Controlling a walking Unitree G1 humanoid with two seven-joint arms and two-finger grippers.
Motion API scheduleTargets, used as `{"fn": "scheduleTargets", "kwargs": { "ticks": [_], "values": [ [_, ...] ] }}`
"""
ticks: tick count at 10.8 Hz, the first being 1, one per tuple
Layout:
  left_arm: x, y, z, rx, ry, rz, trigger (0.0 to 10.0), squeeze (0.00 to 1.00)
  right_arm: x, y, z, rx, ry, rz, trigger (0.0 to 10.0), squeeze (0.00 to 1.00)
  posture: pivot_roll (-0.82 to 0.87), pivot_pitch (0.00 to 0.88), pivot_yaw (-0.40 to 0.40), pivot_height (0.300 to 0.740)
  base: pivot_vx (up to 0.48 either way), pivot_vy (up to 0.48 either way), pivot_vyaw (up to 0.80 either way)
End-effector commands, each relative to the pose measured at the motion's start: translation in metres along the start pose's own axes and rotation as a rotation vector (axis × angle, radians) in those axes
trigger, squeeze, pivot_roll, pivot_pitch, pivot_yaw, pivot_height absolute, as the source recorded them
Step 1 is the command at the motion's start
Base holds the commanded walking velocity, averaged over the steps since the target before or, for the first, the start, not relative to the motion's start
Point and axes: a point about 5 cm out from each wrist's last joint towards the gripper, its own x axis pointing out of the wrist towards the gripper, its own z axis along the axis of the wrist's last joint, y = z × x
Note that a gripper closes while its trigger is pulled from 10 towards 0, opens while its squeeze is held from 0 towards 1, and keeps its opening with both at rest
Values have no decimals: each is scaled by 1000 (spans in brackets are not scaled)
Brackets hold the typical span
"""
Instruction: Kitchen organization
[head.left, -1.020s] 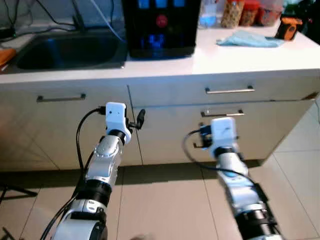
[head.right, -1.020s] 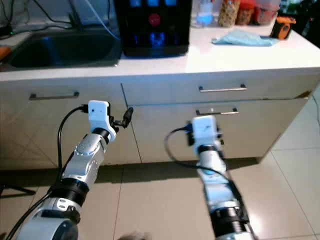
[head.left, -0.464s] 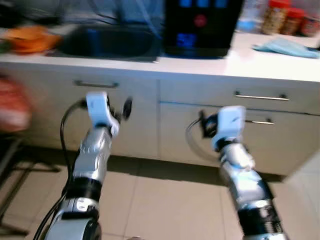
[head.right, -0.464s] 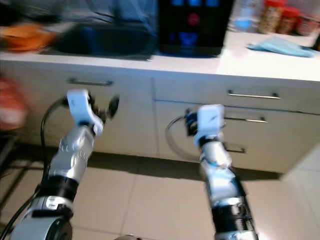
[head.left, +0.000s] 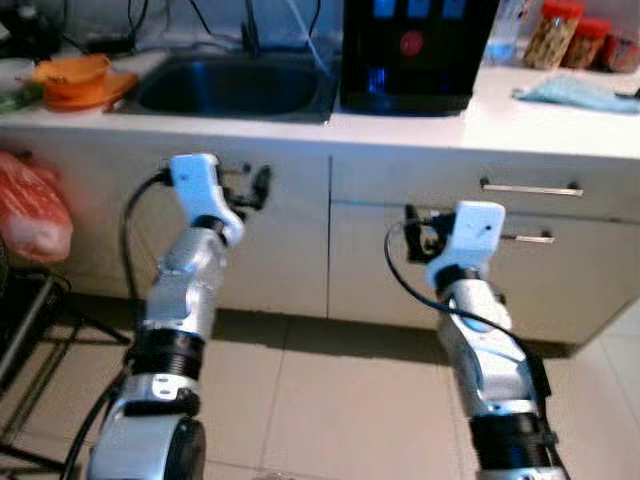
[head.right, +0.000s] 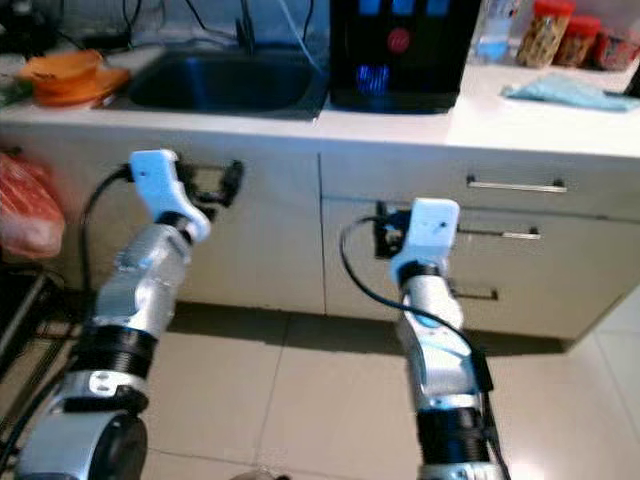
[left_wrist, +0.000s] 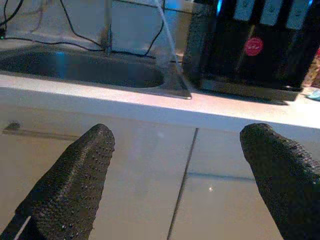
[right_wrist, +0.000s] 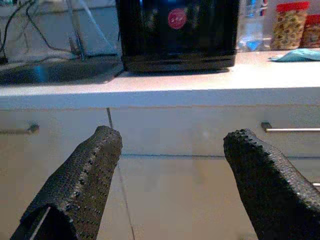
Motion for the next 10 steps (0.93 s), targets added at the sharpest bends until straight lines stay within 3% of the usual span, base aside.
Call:
{"fn": "scheduleTargets", "kwargs": {
  "ticks": [1, 2, 3, 5, 8, 10],
  "values": [
    [4, -4, 5, -2, -2, -17, 10000, 0, -1, -2, 4, -4, -16, -12, 10000, 0, 9, 0, 61, 740, 0, 337, 0],
    [4, -4, 6, -2, -3, -17, 10000, 0, -1, 0, 2, -59, -1, 2, 10000, 0, 13, 0, 62, 740, 0, 345, 0],
    [4, -5, 7, -6, -8, -19, 10000, 0, -3, 3, 1, -22, 19, 53, 10000, 0, 15, 0, 63, 740, 0, 289, 0],
    [4, -7, 7, -8, -4, -28, 10000, 0, -4, 1, -1, -14, 26, 23, 10000, 0, 15, 0, 65, 740, 0, 294, 0],
    [4, -7, 5, -6, 8, -27, 10000, 0, -5, -4, -5, -32, 59, -23, 10000, 0, 12, 0, 66, 740, 0, 451, 0],
    [4, -8, 4, -6, 11, -25, 10000, 0, -8, 3, -3, -57, 25, 42, 10000, 0, 12, 0, 66, 740, 0, 480, 0]
  ]
}}
